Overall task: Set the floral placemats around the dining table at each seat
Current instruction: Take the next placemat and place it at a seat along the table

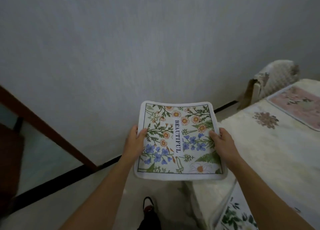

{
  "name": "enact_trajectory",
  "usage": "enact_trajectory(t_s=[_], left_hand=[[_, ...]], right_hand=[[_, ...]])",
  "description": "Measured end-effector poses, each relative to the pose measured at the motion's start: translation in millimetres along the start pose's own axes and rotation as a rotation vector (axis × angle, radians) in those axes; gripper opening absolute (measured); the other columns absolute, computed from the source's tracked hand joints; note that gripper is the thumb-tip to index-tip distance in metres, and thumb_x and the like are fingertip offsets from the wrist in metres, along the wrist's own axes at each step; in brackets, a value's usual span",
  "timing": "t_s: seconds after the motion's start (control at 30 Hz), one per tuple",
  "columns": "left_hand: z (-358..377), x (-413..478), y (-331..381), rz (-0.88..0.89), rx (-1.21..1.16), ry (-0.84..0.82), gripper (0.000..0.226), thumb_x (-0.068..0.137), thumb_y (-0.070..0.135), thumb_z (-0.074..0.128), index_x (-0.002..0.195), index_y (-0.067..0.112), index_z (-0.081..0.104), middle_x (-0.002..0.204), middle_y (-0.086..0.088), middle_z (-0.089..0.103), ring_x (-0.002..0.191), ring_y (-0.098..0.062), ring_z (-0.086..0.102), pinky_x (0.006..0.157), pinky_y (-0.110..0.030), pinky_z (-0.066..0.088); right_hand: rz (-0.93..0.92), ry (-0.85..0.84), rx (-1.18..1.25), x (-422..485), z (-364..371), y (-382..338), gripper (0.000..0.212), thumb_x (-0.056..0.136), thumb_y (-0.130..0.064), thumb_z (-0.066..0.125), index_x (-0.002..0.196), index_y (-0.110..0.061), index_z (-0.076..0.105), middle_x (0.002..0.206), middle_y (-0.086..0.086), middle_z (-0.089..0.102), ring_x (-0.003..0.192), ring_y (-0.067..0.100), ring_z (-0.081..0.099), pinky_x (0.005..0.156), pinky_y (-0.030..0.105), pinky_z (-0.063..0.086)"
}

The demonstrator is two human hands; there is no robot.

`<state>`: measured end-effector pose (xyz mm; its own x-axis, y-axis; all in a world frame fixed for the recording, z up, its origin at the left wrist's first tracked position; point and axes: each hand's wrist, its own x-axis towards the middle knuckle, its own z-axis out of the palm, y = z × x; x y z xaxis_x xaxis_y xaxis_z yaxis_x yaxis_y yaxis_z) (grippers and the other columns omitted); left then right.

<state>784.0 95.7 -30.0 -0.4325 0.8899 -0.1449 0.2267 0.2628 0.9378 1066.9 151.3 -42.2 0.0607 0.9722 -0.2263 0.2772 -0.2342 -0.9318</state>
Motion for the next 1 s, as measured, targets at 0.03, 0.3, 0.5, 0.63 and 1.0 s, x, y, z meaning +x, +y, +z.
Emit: enact_trajectory(t_s=[0.03, 0.3, 0.5, 0.63, 1.0], left_hand=[[-8.7, 6.5, -2.9, -0.003, -0.010, 0.023, 0.011, 0.101, 0.034, 0.050, 0.101, 0.024, 0.055, 0.096, -0.001, 0.072, 0.081, -0.015, 0.074, 0.069, -0.039, 0.062], [-41.9, 84.1, -27.2, -0.064, -0.054, 0.032, 0.010, 0.101, 0.033, 0.050, 0.099, 0.025, 0.054, 0.099, -0.005, 0.072, 0.084, -0.020, 0.074, 0.072, -0.045, 0.062], [-60.4, 194.8, -21.3, -0.066, -0.057, -0.080, 0.015, 0.101, 0.032, 0.049, 0.105, 0.018, 0.054, 0.096, -0.008, 0.072, 0.079, -0.022, 0.075, 0.067, -0.043, 0.063], [-68.5, 260.0, -12.8, -0.042, -0.057, -0.149, 0.014, 0.102, 0.031, 0.049, 0.104, 0.019, 0.054, 0.093, -0.007, 0.073, 0.073, -0.016, 0.075, 0.059, -0.034, 0.062], [-23.8, 371.3, 19.3, 0.029, 0.026, -0.366, 0.016, 0.102, 0.033, 0.047, 0.102, 0.018, 0.052, 0.087, -0.006, 0.072, 0.066, -0.013, 0.073, 0.048, -0.023, 0.054]], right_hand=[[-0.008, -0.013, -0.010, 6.7, 11.0, -6.3, 0.017, 0.102, -0.030, 0.051, 0.105, -0.014, 0.056, 0.094, 0.002, 0.072, 0.081, 0.020, 0.071, 0.073, 0.040, 0.058], [-0.006, -0.063, -0.033, 62.7, 81.4, -30.1, 0.018, 0.102, -0.030, 0.050, 0.112, -0.016, 0.055, 0.094, 0.000, 0.072, 0.080, 0.017, 0.072, 0.068, 0.036, 0.058], [0.077, 0.009, 0.015, 125.9, 138.6, -51.6, 0.024, 0.101, -0.032, 0.051, 0.117, -0.015, 0.057, 0.097, 0.006, 0.076, 0.079, 0.023, 0.076, 0.074, 0.048, 0.062], [0.128, 0.075, 0.039, 164.0, 169.8, -70.3, 0.025, 0.102, -0.031, 0.051, 0.117, -0.012, 0.056, 0.098, 0.009, 0.075, 0.079, 0.025, 0.076, 0.075, 0.050, 0.062], [0.172, 0.299, 0.068, 224.2, 170.8, -89.4, 0.010, 0.100, -0.031, 0.054, 0.101, -0.023, 0.059, 0.100, 0.007, 0.074, 0.086, 0.025, 0.074, 0.081, 0.050, 0.061]])
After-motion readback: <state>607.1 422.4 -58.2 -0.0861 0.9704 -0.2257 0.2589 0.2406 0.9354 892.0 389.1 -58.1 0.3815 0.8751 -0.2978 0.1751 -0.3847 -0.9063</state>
